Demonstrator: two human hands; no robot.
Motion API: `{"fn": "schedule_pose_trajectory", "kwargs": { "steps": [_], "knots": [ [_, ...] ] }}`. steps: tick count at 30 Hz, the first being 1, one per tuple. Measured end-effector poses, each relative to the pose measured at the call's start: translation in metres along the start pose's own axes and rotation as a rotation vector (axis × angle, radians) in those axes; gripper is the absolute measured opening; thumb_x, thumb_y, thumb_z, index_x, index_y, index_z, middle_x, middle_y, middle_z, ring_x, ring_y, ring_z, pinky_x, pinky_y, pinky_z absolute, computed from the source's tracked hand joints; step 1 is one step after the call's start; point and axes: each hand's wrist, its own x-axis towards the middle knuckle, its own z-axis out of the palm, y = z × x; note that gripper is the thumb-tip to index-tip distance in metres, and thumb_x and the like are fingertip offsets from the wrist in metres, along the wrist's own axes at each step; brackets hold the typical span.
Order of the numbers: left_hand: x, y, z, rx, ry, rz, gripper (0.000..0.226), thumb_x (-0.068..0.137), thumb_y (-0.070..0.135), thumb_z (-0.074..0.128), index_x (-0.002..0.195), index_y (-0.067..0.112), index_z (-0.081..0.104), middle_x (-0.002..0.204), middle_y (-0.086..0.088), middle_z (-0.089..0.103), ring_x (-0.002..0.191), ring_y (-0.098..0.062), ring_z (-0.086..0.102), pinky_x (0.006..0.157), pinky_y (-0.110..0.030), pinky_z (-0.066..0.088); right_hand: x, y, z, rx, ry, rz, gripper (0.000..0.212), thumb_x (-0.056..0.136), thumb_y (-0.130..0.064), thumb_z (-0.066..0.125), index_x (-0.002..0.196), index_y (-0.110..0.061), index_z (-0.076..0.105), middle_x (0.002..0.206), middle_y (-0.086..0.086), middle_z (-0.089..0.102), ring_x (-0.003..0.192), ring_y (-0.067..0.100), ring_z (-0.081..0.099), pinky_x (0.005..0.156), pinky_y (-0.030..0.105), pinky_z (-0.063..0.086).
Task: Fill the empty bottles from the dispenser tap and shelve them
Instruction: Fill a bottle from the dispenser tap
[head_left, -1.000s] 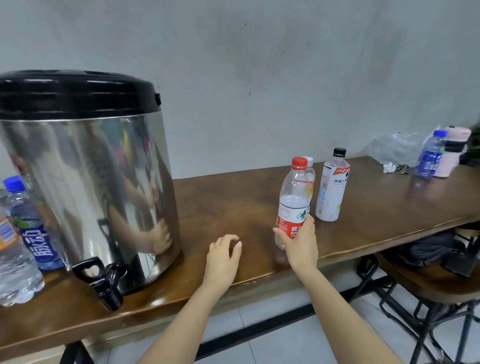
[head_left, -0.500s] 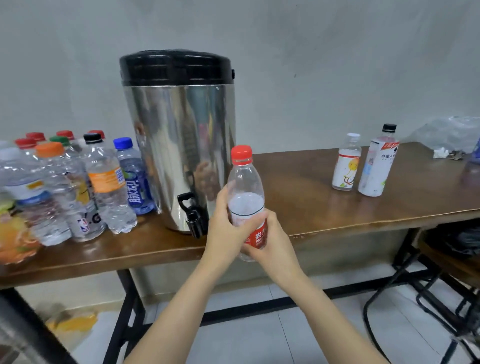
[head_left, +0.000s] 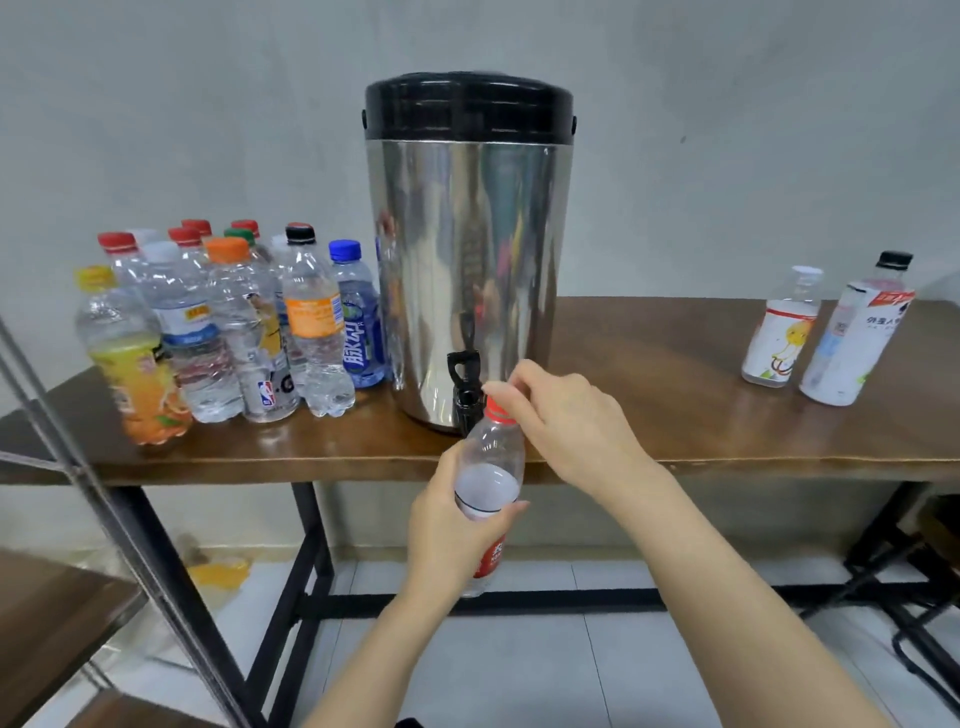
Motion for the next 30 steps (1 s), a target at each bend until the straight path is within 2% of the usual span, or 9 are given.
{"fn": "schedule_pose_trajectory", "kwargs": {
  "steps": [4, 7, 11, 14, 18, 21, 23, 26, 30],
  "knots": [
    [-0.002, -0.007, -0.004, 0.087, 0.007, 0.07, 0.078, 0.065, 0.029, 0.089, 0.124, 0.055, 0.046, 0.121, 0.025, 0.06, 0.111, 0.004, 0.054, 0.089, -0.017, 0.044, 0.009, -0.014, 0.005, -0.331, 0.025, -0.03, 0.057, 0.093, -0.07, 0.031, 0.082, -0.018, 0.051, 0.07, -0.002, 0.048, 0.071, 0.025, 0.047, 0.061, 0.032, 0.037],
    [0.001, -0.011, -0.009, 0.081, -0.054, 0.037, 0.074, 0.063, 0.03, 0.091, 0.116, 0.058, 0.048, 0.116, 0.03, 0.061, 0.108, 0.014, 0.054, 0.087, -0.009, 0.042, 0.009, -0.013, 0.005, -0.3, -0.033, -0.126, 0.047, 0.1, -0.057, 0.034, 0.077, -0.017, 0.042, 0.066, 0.0, 0.043, 0.071, 0.028, 0.046, 0.061, 0.034, 0.037],
    [0.003, -0.02, -0.011, 0.069, -0.14, -0.025, 0.068, 0.062, 0.028, 0.092, 0.111, 0.054, 0.052, 0.108, 0.026, 0.067, 0.099, 0.013, 0.059, 0.083, -0.012, 0.048, 0.008, 0.0, 0.0, -0.051, -0.269, -0.182, 0.035, 0.101, -0.046, 0.038, 0.096, -0.015, 0.051, 0.086, 0.003, 0.056, 0.08, 0.024, 0.054, 0.071, 0.036, 0.045],
    [0.001, -0.025, -0.008, 0.053, -0.151, -0.065, 0.067, 0.061, 0.03, 0.092, 0.11, 0.054, 0.053, 0.105, 0.026, 0.068, 0.098, 0.009, 0.061, 0.086, -0.021, 0.052, 0.007, 0.017, 0.005, 0.239, -0.315, -0.093, 0.018, 0.096, -0.035, 0.058, 0.1, -0.02, 0.048, 0.091, -0.004, 0.057, 0.078, 0.013, 0.052, 0.072, 0.029, 0.045],
    [-0.005, -0.03, -0.002, 0.013, -0.181, -0.081, 0.076, 0.065, 0.024, 0.089, 0.122, 0.054, 0.048, 0.114, 0.032, 0.062, 0.107, 0.006, 0.059, 0.088, -0.018, 0.05, 0.009, 0.032, 0.012, 0.392, -0.282, -0.138, 0.015, 0.092, -0.014, 0.066, 0.105, -0.021, 0.063, 0.099, -0.009, 0.06, 0.078, -0.003, 0.057, 0.074, 0.013, 0.043],
    [-0.005, -0.03, -0.001, 0.043, -0.194, -0.068, 0.075, 0.07, 0.022, 0.086, 0.12, 0.059, 0.043, 0.113, 0.041, 0.056, 0.107, 0.013, 0.054, 0.083, -0.007, 0.045, 0.012, 0.037, 0.013, 0.335, -0.3, -0.089, 0.03, 0.091, -0.031, 0.068, 0.12, -0.029, 0.061, 0.11, -0.005, 0.057, 0.087, 0.005, 0.058, 0.077, 0.017, 0.045],
    [-0.004, -0.028, 0.0, 0.077, -0.188, -0.055, 0.076, 0.07, 0.024, 0.084, 0.117, 0.063, 0.04, 0.111, 0.045, 0.054, 0.105, 0.016, 0.053, 0.079, -0.003, 0.042, 0.012, 0.037, 0.015, 0.319, -0.309, -0.014, 0.034, 0.089, -0.044, 0.065, 0.118, -0.026, 0.059, 0.104, -0.004, 0.061, 0.084, 0.011, 0.061, 0.071, 0.023, 0.049],
    [-0.004, -0.028, 0.003, 0.087, -0.18, -0.064, 0.073, 0.068, 0.031, 0.083, 0.117, 0.062, 0.04, 0.109, 0.038, 0.058, 0.104, 0.01, 0.056, 0.08, -0.007, 0.045, 0.011, 0.034, 0.018, 0.275, -0.263, -0.048, 0.024, 0.092, -0.04, 0.063, 0.102, -0.018, 0.066, 0.094, -0.002, 0.062, 0.085, 0.016, 0.061, 0.069, 0.029, 0.054],
    [-0.005, -0.035, 0.006, 0.033, -0.186, -0.129, 0.068, 0.065, 0.053, 0.081, 0.123, 0.053, 0.046, 0.112, 0.03, 0.062, 0.104, 0.004, 0.059, 0.081, -0.016, 0.051, 0.012, 0.034, 0.02, 0.285, -0.319, -0.101, 0.019, 0.094, -0.025, 0.063, 0.11, -0.017, 0.068, 0.102, -0.004, 0.064, 0.096, 0.013, 0.06, 0.085, 0.026, 0.05]
  ]
}}
